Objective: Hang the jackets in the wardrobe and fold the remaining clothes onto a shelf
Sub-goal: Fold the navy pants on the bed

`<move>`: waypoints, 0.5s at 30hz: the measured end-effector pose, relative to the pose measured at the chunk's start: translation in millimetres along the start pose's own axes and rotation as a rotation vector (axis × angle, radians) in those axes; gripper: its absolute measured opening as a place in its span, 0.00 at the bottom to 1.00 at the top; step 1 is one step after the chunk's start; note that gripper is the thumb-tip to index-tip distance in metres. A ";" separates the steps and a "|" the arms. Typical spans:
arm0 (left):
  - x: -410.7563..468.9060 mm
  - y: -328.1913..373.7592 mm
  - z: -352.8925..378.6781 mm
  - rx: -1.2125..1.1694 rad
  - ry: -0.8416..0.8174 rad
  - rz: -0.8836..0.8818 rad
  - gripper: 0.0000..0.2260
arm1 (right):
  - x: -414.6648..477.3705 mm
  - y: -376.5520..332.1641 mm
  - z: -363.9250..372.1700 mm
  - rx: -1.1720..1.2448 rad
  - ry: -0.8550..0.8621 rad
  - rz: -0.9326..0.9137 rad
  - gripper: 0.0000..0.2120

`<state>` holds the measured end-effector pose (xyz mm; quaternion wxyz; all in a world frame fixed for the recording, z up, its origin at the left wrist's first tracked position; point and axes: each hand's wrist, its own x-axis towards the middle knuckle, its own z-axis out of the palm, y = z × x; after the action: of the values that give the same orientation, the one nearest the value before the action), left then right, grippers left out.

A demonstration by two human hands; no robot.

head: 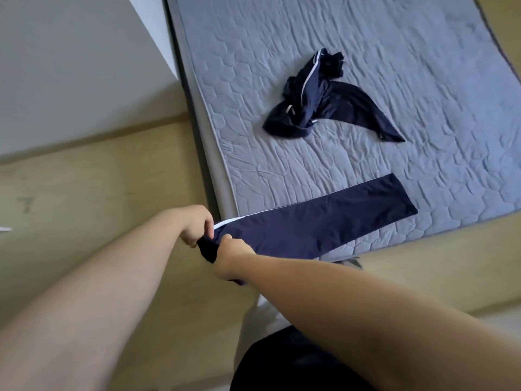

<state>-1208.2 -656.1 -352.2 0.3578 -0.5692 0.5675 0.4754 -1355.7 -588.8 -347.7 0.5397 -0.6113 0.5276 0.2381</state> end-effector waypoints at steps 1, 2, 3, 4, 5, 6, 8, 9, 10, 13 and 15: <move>1.8 4.7 -6.7 0.065 -0.042 -0.020 0.18 | -0.8 1.3 -1.2 0.025 -0.007 0.000 0.26; 3.8 12.9 -14.1 0.124 -0.072 -0.032 0.18 | -2.3 4.4 -3.9 0.058 -0.013 0.006 0.26; 6.8 24.2 -21.9 0.173 -0.099 -0.037 0.18 | -3.4 10.1 -8.0 0.097 -0.019 0.019 0.25; 10.4 38.1 -30.0 0.213 -0.127 -0.039 0.19 | -3.9 17.7 -13.9 0.142 -0.022 0.036 0.23; 14.8 54.6 -38.1 0.248 -0.158 -0.039 0.20 | -4.4 27.8 -21.7 0.189 -0.020 0.053 0.22; 19.5 72.7 -45.3 0.284 -0.189 -0.034 0.21 | -5.0 40.4 -30.9 0.227 -0.009 0.068 0.20; 29.5 114.9 -58.2 0.347 -0.244 -0.009 0.23 | -5.5 74.2 -53.1 0.280 0.033 0.095 0.19; 35.3 139.0 -63.4 0.381 -0.259 0.005 0.25 | -5.9 94.9 -65.6 0.300 0.053 0.110 0.19; 42.2 164.1 -68.2 0.423 -0.258 0.019 0.26 | -6.4 117.4 -78.2 0.319 0.070 0.127 0.21; 71.9 244.5 -78.1 0.495 -0.198 0.055 0.28 | -5.9 195.4 -114.3 0.405 0.103 0.174 0.26; 99.2 301.3 -81.7 0.477 -0.142 0.106 0.27 | -4.5 253.0 -134.3 0.507 0.119 0.192 0.25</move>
<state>-1503.8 -793.8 -382.4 0.4956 -0.4031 0.6661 0.3849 -1622.8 -674.2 -406.4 0.6186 -0.4170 0.6564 0.1123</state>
